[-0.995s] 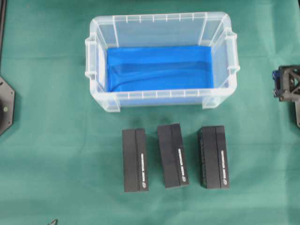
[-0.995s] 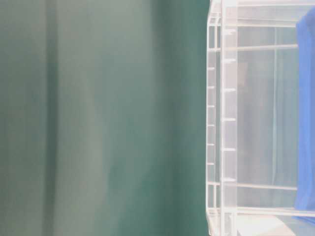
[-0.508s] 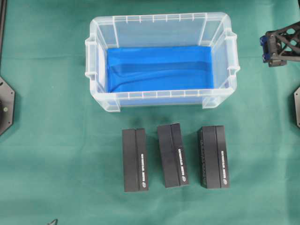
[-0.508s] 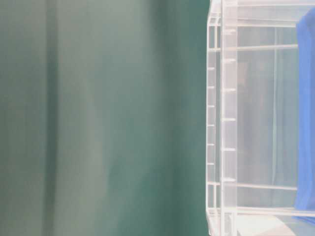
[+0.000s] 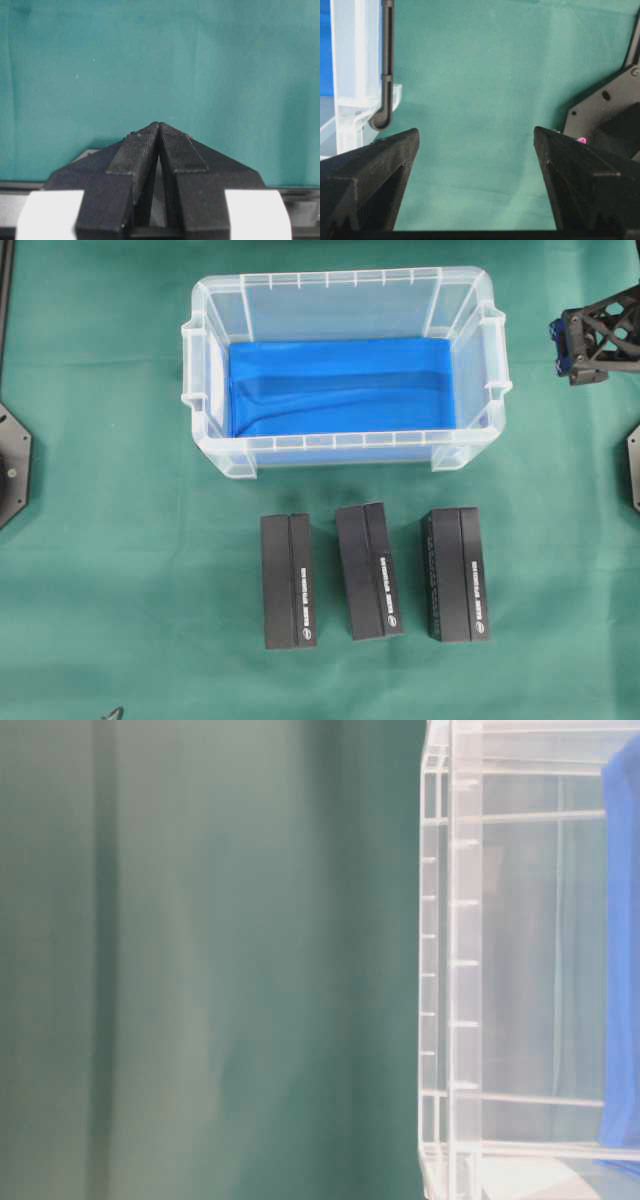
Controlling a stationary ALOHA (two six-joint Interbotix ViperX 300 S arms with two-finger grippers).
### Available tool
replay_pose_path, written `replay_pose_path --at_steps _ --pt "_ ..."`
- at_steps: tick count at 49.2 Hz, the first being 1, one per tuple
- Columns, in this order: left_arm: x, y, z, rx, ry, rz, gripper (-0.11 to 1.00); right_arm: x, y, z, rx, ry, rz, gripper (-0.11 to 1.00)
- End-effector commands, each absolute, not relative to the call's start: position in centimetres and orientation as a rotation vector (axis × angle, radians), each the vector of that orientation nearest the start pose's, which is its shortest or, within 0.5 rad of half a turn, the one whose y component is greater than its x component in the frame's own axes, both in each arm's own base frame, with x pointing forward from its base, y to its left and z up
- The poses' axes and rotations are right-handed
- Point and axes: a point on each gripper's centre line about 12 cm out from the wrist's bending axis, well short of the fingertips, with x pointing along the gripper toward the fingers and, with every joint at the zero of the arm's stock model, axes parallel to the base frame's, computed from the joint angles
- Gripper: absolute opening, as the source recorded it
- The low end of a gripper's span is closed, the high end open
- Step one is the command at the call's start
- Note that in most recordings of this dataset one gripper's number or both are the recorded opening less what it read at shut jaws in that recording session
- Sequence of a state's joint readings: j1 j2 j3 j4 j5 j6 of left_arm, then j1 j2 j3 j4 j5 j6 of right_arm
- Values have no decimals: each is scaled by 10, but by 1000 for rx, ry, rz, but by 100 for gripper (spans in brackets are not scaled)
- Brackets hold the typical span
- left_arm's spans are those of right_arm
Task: Take the box out of the case with the right arm.
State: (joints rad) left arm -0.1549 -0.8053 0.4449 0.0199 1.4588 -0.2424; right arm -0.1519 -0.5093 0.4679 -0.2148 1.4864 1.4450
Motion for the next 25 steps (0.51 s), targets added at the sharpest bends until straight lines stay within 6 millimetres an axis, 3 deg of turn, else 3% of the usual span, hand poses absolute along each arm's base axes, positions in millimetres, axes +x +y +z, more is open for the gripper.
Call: replay_pose_path --at_steps 1,25 --pt "159 -23 382 -117 1089 9 0 216 -58 321 1108 945 -1242 90" --pt "160 -23 382 -116 1091 8 0 216 -57 322 1118 947 -1236 90"
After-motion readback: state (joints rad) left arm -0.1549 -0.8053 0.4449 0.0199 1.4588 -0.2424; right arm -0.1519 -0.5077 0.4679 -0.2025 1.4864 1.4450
